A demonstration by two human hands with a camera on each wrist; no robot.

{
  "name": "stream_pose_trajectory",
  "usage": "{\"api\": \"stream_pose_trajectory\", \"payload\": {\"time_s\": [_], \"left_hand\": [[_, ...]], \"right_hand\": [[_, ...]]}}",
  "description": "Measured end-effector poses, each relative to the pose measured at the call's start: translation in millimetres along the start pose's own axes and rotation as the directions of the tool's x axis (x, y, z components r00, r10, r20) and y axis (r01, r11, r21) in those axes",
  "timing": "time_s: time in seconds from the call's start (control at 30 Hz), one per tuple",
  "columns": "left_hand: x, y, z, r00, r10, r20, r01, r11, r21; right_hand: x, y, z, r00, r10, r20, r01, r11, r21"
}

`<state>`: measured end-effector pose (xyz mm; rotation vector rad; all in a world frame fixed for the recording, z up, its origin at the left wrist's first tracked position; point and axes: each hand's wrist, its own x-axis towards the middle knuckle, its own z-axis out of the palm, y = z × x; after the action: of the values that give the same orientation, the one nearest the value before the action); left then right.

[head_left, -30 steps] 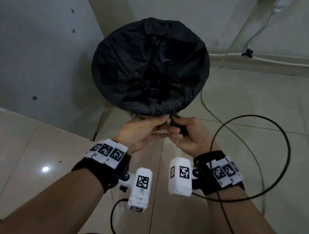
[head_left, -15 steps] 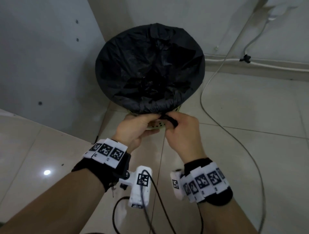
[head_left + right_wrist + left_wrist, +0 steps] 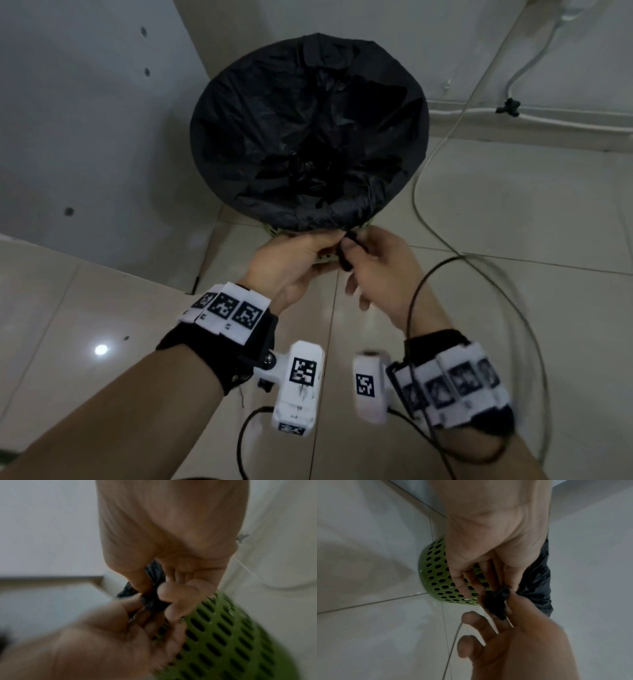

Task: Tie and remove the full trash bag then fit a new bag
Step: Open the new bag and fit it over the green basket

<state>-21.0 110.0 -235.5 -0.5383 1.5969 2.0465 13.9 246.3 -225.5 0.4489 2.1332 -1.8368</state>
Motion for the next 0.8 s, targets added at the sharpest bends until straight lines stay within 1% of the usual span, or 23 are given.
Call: {"api": "stream_pose_trajectory", "payload": {"time_s": [0.03,0.07,0.1,0.17,0.2,0.23,0.27,0.3,0.33,0.37,0.4,0.43,0.47,0.5,0.53,0.6,0.67,0.73,0.77,0.8], "left_hand": [[2,0,0,0.999,-0.005,-0.035,0.004,1.0,-0.024],[5,0,0,0.998,-0.01,-0.064,0.007,0.999,-0.035],[6,0,-1,0.997,-0.015,-0.077,0.012,0.999,-0.045],[7,1,-1,0.997,-0.017,-0.069,0.012,0.998,-0.069],[8,1,-1,0.998,-0.014,-0.066,0.01,0.997,-0.071],[8,1,-1,0.997,-0.012,-0.07,0.007,0.998,-0.065],[8,1,-1,0.997,-0.008,-0.083,0.004,0.999,-0.054],[7,1,-1,0.995,-0.001,-0.1,-0.003,0.999,-0.043],[7,1,-3,0.994,0.008,-0.11,-0.012,0.999,-0.037],[6,0,-4,0.995,0.01,-0.1,-0.014,0.999,-0.04],[5,-1,-5,0.998,0.004,-0.069,-0.007,0.999,-0.05],[2,-1,-5,1.0,-0.009,-0.024,0.007,0.998,-0.062],[0,-1,-6,1.0,-0.017,0.024,0.019,0.998,-0.066],[-2,-1,-5,0.997,-0.021,0.073,0.025,0.998,-0.064],[-3,-1,-4,0.994,-0.025,0.107,0.032,0.997,-0.065],[-4,0,-1,0.99,-0.028,0.141,0.041,0.995,-0.087],[-4,-1,2,0.992,-0.034,0.126,0.046,0.995,-0.091],[-2,-2,3,0.996,-0.042,0.074,0.046,0.997,-0.058],[-2,-2,4,0.998,-0.037,0.049,0.038,0.999,-0.035],[0,-3,4,0.999,-0.028,0.02,0.029,0.999,-0.017]], "right_hand": [[-5,0,1,0.974,-0.198,-0.107,0.173,0.963,-0.205],[-9,3,2,0.924,-0.363,-0.116,0.301,0.882,-0.361],[-10,7,3,0.886,-0.455,-0.091,0.367,0.806,-0.464],[-4,15,5,0.83,-0.553,-0.074,0.417,0.703,-0.577],[2,18,6,0.795,-0.6,-0.084,0.442,0.67,-0.597],[8,19,5,0.769,-0.631,-0.101,0.475,0.67,-0.571],[11,20,4,0.77,-0.625,-0.127,0.493,0.709,-0.504],[15,19,3,0.808,-0.567,-0.157,0.474,0.786,-0.396],[17,17,1,0.871,-0.46,-0.174,0.41,0.874,-0.26],[19,13,0,0.93,-0.327,-0.166,0.313,0.944,-0.104],[20,9,-1,0.972,-0.197,-0.131,0.208,0.975,0.072],[22,6,-3,0.994,-0.084,-0.071,0.099,0.964,0.247],[24,3,-5,1.0,0.009,0.011,-0.013,0.919,0.394],[26,1,-7,0.991,0.083,0.108,-0.126,0.858,0.498],[28,0,-9,0.97,0.135,0.204,-0.229,0.794,0.563],[29,-1,-11,0.915,0.184,0.36,-0.379,0.702,0.603],[27,0,-9,0.858,0.2,0.472,-0.475,0.657,0.586],[24,0,-7,0.825,0.23,0.516,-0.528,0.638,0.56],[23,-1,-7,0.837,0.251,0.487,-0.513,0.671,0.535],[20,-1,-7,0.874,0.254,0.414,-0.455,0.729,0.511]]}}
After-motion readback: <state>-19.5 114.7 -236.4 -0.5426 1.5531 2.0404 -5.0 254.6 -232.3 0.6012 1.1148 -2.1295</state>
